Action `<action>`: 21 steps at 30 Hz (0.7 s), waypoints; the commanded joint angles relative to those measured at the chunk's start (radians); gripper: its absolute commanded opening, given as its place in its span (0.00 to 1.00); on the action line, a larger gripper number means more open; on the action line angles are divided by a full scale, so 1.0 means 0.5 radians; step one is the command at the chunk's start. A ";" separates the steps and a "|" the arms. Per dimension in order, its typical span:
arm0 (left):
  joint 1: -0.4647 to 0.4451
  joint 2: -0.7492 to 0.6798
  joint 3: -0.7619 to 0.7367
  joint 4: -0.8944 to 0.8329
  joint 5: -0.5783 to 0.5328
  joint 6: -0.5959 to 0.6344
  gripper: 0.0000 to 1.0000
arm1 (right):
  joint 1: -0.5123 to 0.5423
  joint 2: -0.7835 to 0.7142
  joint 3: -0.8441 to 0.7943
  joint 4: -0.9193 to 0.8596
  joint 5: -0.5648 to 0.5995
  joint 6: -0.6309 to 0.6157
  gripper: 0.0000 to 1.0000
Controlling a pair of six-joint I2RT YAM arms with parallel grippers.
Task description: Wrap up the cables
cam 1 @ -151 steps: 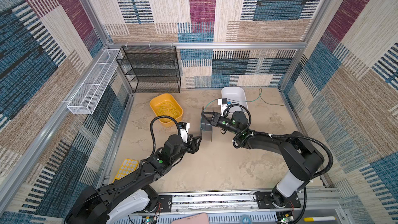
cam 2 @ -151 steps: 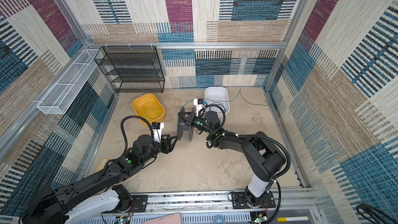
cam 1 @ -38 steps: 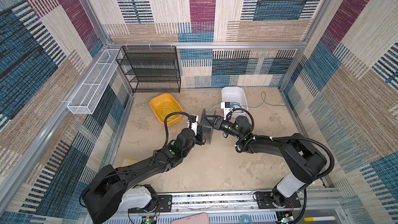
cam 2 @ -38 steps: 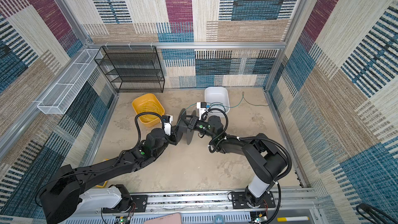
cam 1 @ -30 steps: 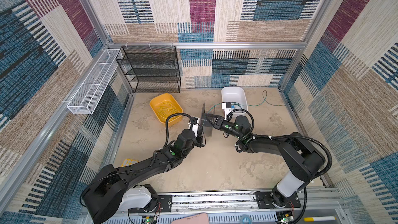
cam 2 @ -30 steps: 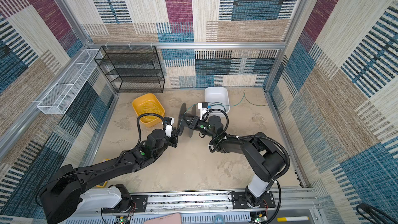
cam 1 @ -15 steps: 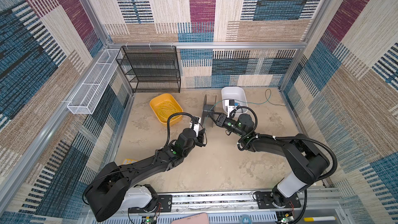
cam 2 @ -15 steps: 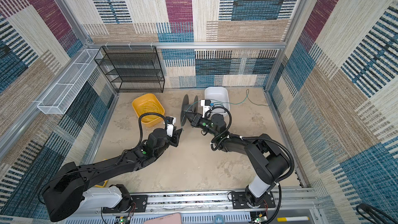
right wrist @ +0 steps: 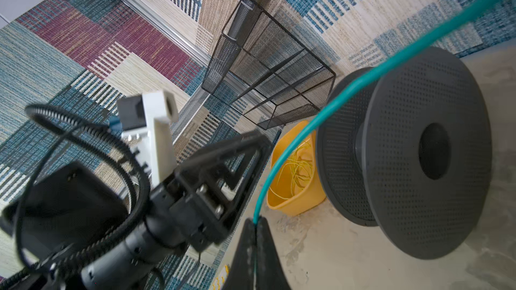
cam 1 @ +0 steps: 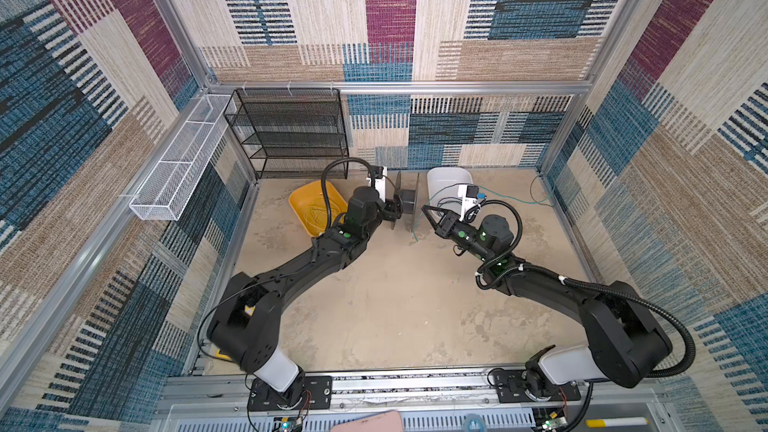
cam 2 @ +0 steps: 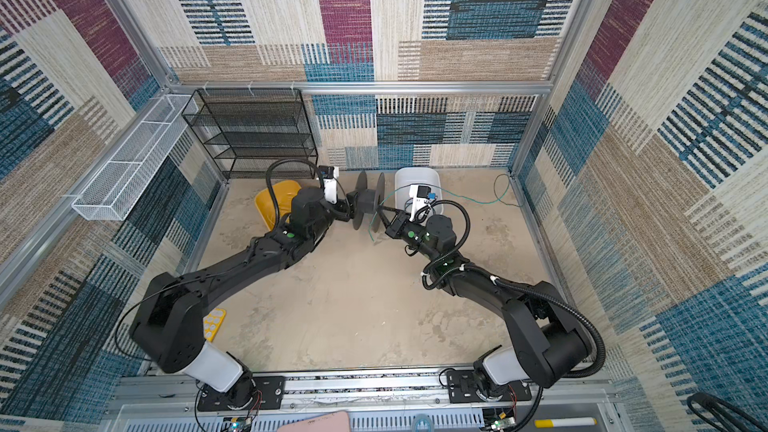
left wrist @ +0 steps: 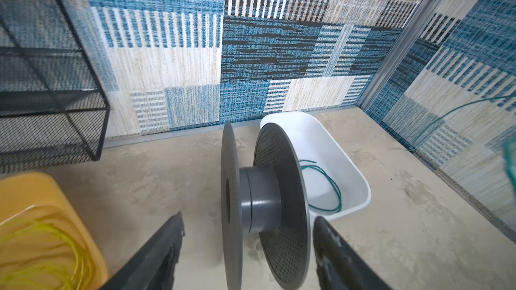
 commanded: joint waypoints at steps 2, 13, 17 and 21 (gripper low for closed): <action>0.025 0.393 0.483 -0.346 -0.007 0.219 0.74 | -0.039 -0.132 -0.071 -0.090 0.035 -0.057 0.00; 0.041 0.841 0.868 -0.510 -0.229 0.216 0.36 | -0.080 -0.339 -0.127 -0.231 0.095 -0.173 0.00; 0.038 0.788 0.812 -0.494 -0.223 0.216 0.11 | -0.081 -0.294 -0.108 -0.192 0.067 -0.159 0.00; 0.033 0.704 0.730 -0.479 -0.242 0.225 0.00 | -0.083 -0.210 -0.075 -0.133 0.035 -0.137 0.00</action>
